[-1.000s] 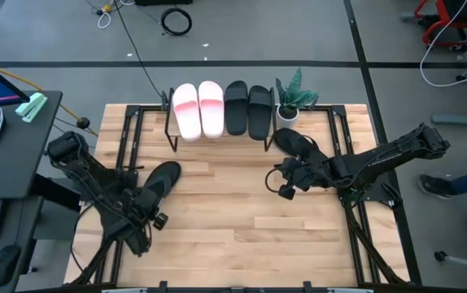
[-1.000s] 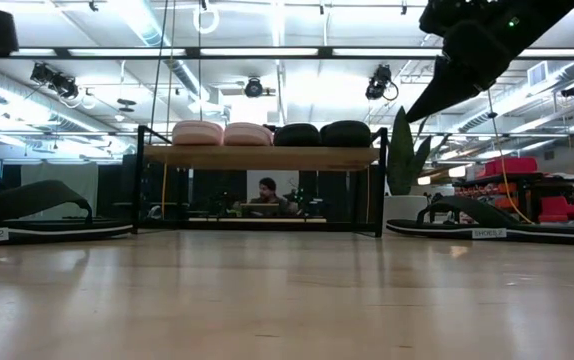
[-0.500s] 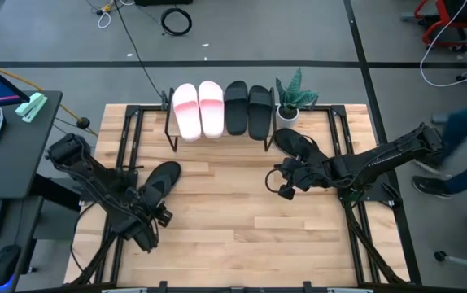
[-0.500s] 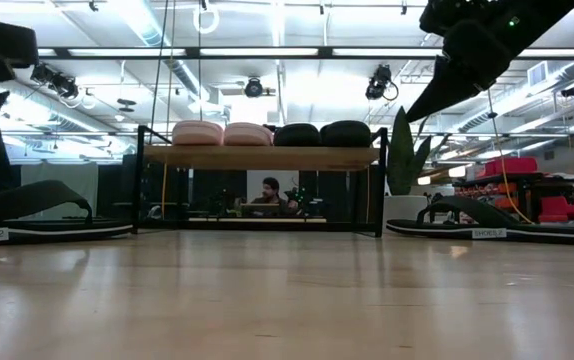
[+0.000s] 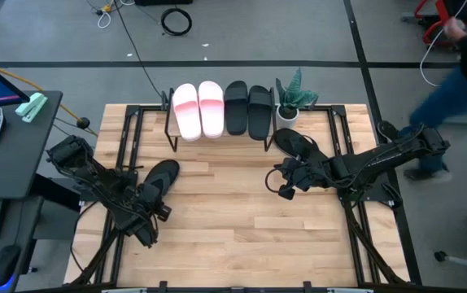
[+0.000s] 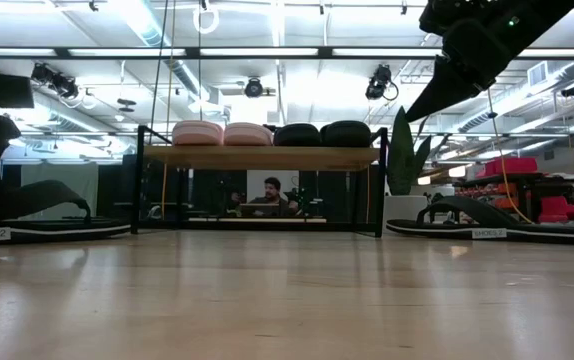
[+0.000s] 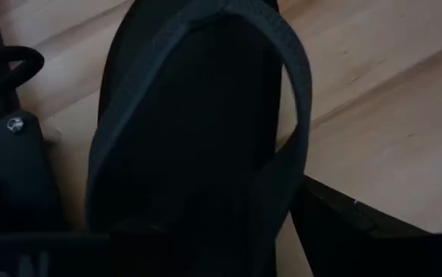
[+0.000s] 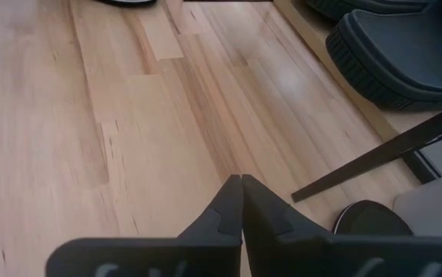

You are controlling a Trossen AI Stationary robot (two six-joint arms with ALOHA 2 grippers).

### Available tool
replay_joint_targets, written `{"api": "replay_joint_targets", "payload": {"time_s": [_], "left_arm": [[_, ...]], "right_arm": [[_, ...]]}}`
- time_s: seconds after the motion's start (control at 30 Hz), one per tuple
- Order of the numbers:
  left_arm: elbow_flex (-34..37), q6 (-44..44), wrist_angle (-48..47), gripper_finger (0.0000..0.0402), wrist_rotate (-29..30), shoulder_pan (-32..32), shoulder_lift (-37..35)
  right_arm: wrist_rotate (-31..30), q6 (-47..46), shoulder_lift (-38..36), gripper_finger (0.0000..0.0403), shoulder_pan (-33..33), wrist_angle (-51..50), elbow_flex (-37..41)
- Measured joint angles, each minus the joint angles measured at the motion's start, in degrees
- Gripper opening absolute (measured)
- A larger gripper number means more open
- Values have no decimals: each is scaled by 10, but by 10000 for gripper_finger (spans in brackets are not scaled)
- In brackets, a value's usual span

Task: Pick and place slides into the shelf
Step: Put the left black slipper under the shelf

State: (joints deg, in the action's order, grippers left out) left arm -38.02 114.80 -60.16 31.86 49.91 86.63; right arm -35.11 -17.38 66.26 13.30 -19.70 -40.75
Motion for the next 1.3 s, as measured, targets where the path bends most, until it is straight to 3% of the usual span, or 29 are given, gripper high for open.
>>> {"api": "replay_joint_targets", "payload": {"time_s": [0.2,0.33,0.43,0.57,0.7,0.87,1.03,1.13,1.3], "left_arm": [[0,0,41,146,1,0,0],[0,-1,49,73,1,-9,0],[-1,20,53,16,34,-25,0],[-25,29,76,16,144,-57,0],[-76,-82,124,9,199,-101,0],[-135,-268,225,8,203,-179,0],[-149,-433,378,11,191,-251,0],[-150,-474,416,11,175,-288,10],[-149,-480,420,7,62,-334,50]], "right_arm": [[-7,9,0,6,0,0,0],[-16,10,0,5,0,0,0],[-19,10,0,6,-1,0,0],[-19,10,0,6,-1,0,0],[-25,10,0,5,0,0,0],[-42,11,0,6,-1,0,0],[-43,10,0,5,0,0,0],[-43,10,0,6,-1,0,0],[-43,17,0,6,-1,-2,0]]}}
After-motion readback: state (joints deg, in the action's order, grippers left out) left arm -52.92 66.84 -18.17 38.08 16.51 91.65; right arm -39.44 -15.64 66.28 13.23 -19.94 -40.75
